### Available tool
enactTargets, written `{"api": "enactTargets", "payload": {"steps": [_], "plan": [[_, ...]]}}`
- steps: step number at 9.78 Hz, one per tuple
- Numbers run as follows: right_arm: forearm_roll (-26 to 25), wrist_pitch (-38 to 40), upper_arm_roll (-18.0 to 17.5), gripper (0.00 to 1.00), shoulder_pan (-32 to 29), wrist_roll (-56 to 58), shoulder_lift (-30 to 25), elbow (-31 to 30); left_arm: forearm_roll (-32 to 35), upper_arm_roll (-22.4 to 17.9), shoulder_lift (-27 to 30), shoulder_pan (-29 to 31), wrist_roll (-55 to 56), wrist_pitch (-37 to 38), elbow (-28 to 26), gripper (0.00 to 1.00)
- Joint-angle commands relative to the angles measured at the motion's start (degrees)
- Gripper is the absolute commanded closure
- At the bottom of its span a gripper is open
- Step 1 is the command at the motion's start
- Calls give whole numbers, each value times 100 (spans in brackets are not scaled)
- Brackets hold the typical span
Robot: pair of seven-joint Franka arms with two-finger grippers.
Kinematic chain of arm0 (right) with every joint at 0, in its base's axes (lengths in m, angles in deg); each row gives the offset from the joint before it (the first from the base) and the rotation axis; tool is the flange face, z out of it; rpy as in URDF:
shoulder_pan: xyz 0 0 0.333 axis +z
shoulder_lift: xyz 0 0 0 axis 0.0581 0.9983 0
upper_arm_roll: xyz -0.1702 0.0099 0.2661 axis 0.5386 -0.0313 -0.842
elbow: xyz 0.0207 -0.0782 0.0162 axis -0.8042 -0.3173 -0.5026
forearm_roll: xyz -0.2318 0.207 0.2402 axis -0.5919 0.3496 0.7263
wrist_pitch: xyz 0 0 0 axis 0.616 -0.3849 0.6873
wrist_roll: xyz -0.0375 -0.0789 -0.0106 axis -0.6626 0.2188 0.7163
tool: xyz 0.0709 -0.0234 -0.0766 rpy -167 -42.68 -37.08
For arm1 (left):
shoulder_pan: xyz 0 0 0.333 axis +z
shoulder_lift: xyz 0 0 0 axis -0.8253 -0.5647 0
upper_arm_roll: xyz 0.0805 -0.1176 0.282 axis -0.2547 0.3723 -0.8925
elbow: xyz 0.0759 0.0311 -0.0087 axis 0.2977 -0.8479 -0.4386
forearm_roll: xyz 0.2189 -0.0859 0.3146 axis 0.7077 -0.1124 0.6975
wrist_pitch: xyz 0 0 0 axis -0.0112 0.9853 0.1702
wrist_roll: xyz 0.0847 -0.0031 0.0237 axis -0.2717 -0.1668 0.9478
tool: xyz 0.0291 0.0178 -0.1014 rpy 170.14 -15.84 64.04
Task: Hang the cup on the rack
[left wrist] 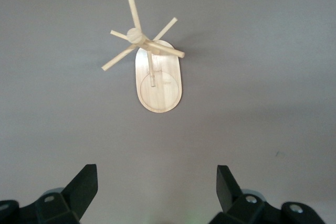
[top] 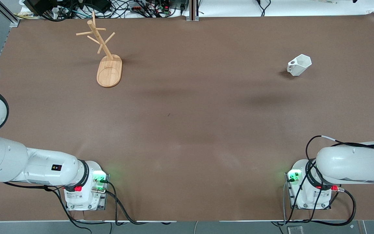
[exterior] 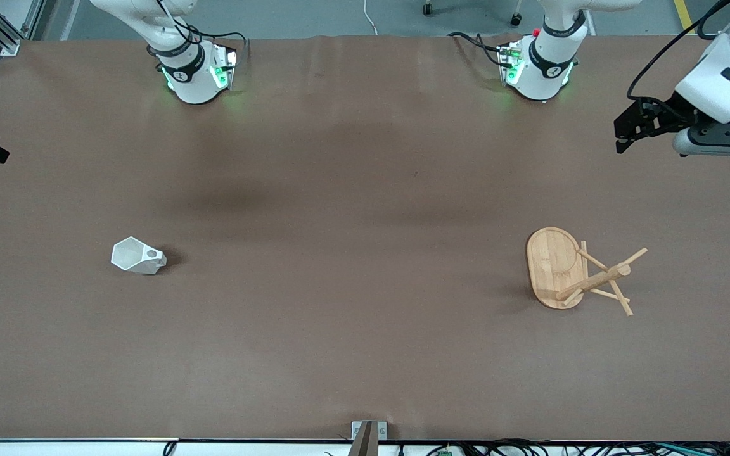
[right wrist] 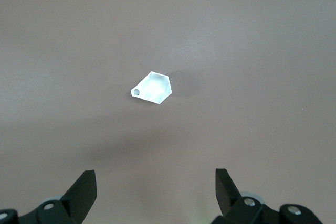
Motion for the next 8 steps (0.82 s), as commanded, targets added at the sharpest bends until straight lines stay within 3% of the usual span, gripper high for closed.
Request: {"api": "enactTargets", "payload": {"steps": [1, 8], "plan": [[1, 98, -24, 0, -47, 66, 30, 66, -134, 7, -45, 78, -90, 90, -93, 0], [72, -25, -6, 0, -48, 231, 197, -109, -125, 16, -46, 78, 33, 81, 21, 0]]}}
